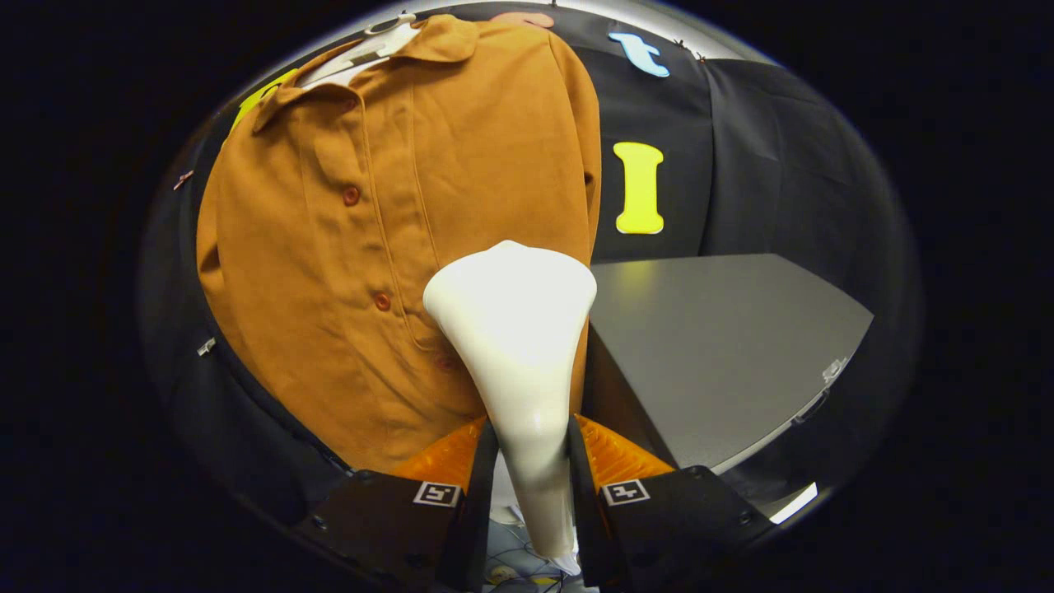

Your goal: Iron the clothes twice with a garment steamer, once on the left side and once on the right side.

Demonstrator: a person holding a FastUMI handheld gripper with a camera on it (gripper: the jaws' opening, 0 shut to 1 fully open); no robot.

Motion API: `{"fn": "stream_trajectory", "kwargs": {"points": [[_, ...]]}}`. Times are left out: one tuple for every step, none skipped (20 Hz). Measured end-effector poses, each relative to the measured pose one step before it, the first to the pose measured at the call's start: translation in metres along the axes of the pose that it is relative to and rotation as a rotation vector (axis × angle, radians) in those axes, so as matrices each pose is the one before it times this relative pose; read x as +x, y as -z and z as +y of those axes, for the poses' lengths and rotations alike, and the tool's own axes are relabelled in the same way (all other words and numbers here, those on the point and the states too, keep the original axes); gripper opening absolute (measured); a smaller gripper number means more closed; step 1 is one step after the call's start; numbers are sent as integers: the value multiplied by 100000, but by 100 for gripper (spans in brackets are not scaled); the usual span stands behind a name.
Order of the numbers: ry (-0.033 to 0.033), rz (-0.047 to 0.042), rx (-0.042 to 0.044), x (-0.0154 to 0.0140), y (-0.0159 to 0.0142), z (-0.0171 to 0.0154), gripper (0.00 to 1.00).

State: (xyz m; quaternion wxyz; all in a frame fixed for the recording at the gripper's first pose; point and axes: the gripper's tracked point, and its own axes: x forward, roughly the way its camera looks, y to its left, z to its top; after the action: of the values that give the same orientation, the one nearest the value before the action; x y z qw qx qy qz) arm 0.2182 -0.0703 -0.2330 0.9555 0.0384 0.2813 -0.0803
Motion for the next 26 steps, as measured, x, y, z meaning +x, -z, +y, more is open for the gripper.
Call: {"fn": "stream_trajectory", "kwargs": {"points": [[-455, -3651, -192, -774, -1239, 459, 47], [-769, -3666, -268, -725, -1527, 642, 47], [-822, -3590, -382, -656, -1255, 651, 47], [-929, -3634, -255, -584, -1407, 773, 47], [-1134, -3507, -207, -536, -1221, 790, 47], [-1254, -3296, -220, -468, -1271, 963, 47], [-1327, -2914, -326, -239, -1019, 954, 47], [-1415, -2596, -326, -203, -920, 969, 47], [-1600, -2181, -248, -99, -888, 978, 47], [-1756, -1752, -318, -40, -705, 1070, 47], [-1754, -1570, -367, -7, -537, 1024, 47], [-1588, -1091, -637, 68, -495, 1000, 47], [-1499, -896, -407, 95, -296, 886, 47], [-1533, -641, -222, 139, -232, 922, 47], [-1483, -371, -82, 177, -168, 888, 47], [-1437, -67, 1, 232, -126, 921, 47], [-1358, 72, -95, 169, 31, 755, 47], [-1214, 157, -345, 247, 83, 825, 47], [-958, 342, -439, 229, 129, 758, 47], [-621, 551, -387, 283, 168, 528, 47], [-248, 621, -181, 258, 179, 368, 47], [-7, 681, 14, 280, 203, 387, 47], [116, 765, -104, 320, 296, 283, 47], [294, 971, -334, 365, 378, 177, 47], [644, 1225, -452, 328, 444, 17, 47], [895, 1365, -267, 359, 439, -100, 47]]}}
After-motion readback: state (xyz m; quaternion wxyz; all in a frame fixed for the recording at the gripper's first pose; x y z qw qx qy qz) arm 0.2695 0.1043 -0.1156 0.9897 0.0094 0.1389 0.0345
